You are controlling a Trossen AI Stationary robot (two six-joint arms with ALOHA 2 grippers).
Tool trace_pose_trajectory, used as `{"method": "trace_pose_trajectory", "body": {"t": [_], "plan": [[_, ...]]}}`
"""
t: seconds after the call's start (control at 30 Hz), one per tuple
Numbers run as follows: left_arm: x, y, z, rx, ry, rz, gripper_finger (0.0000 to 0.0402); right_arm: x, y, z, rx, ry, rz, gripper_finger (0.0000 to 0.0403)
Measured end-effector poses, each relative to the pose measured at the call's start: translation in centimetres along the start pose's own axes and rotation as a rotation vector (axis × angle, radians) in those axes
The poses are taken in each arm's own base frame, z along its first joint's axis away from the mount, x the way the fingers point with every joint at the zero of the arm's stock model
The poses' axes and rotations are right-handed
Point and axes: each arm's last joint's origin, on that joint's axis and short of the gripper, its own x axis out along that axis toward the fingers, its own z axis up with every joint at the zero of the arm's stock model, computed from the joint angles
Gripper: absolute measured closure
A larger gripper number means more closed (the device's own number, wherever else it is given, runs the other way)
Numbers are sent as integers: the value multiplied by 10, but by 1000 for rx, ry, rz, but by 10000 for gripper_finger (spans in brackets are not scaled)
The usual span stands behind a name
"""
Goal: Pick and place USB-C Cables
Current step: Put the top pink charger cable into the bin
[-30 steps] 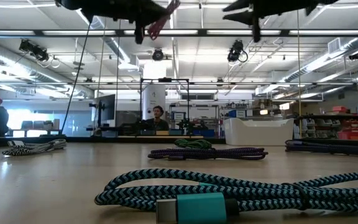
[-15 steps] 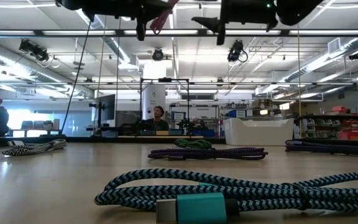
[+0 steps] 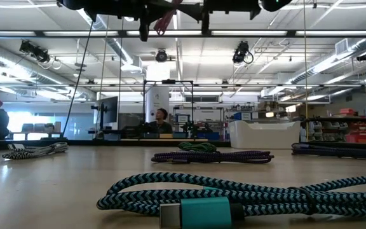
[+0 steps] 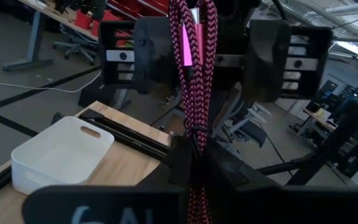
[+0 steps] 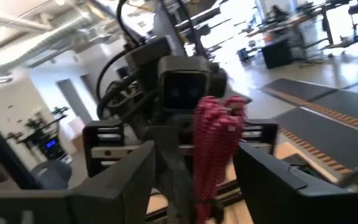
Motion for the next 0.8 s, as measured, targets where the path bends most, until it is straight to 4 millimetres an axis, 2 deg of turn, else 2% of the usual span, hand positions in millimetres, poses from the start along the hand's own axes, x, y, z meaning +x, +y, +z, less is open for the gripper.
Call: {"method": "trace_pose_trajectory", "body": {"t": [0.13, 0.27, 0.37, 0.43, 0.53, 0.63, 0.7, 0.8], "plan": [[0, 0, 0, 0, -3, 7, 374, 6, -3, -3, -22, 6, 2, 238], [0, 0, 1, 14, -11, 7, 368, 5, -3, -1, -85, -7, -10, 313], [0, 1, 1, 17, -19, 34, 339, 2, -1, 3, -135, -27, -41, 377], [-1, 4, 0, 7, 2, 55, 309, -4, -1, 9, -182, -44, -96, 383], [-3, 10, -5, -17, 51, 93, 263, -26, -3, 25, -243, -43, -240, 379], [-5, 17, -10, -47, 110, 136, 224, -61, -4, 42, -311, 42, -386, 383], [-6, 19, -12, -58, 132, 150, 204, -88, -9, 46, -328, 161, -489, 383], [-7, 19, -14, -66, 149, 158, 185, -121, -28, 37, -306, 411, -611, 383]]}}
